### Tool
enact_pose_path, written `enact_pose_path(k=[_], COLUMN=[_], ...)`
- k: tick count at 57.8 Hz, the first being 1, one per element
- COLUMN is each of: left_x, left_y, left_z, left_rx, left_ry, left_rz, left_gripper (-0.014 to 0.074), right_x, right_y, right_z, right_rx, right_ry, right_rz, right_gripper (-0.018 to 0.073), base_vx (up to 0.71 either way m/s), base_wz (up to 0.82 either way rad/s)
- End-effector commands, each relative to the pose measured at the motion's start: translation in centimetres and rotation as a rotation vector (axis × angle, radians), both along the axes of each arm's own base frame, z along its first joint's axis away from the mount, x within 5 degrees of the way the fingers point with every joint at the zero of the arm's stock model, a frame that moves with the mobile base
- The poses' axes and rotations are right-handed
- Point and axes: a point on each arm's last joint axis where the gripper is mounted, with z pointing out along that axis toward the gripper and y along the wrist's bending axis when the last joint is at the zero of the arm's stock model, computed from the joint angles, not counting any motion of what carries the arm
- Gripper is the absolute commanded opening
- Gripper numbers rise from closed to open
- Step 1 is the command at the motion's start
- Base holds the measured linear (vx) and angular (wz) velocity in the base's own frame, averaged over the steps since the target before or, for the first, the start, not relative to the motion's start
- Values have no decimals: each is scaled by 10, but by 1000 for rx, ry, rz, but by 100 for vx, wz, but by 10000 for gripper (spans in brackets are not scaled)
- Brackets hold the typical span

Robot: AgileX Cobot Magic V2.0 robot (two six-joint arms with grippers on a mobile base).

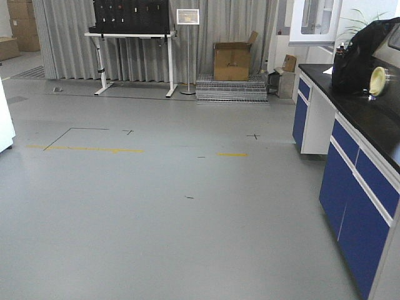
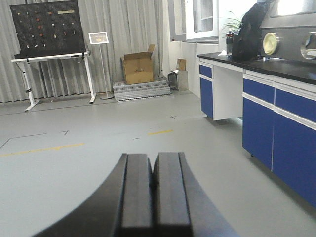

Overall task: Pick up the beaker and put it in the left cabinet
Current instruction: 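Drive the base across the lab to the grey cabinet, holding the beaker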

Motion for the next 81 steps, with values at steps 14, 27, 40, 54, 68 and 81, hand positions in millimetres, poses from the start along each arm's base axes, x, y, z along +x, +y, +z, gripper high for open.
enact_pose_path(k=[14,27,40,54,68,81], left_x=[-1,-1,-1,-1,-1,-1], left_y=[0,0,0,0,0,0], left_z=[3,3,3,3,3,3], left_rx=[-33,-33,-33,-33,-33,-33], left_ry=[-81,-81,-81,-81,-81,-81], left_rz=[-1,-1,-1,-1,-1,-1], left_gripper=[1,1,1,1,1,1], right_x=[1,1,1,1,1,1], right_y=[1,1,1,1,1,1], right_z=[15,15,15,15,15,15], right_rx=[1,1,1,1,1,1], right_ry=[-99,-99,-99,-99,-99,-99], right_rz=[17,17,17,17,17,17], right_gripper=[-6,-6,-6,-6,-6,-6], base_vx=[56,61,64,67,70,71], base_wz=[-1,1,1,-1,-7,-7])
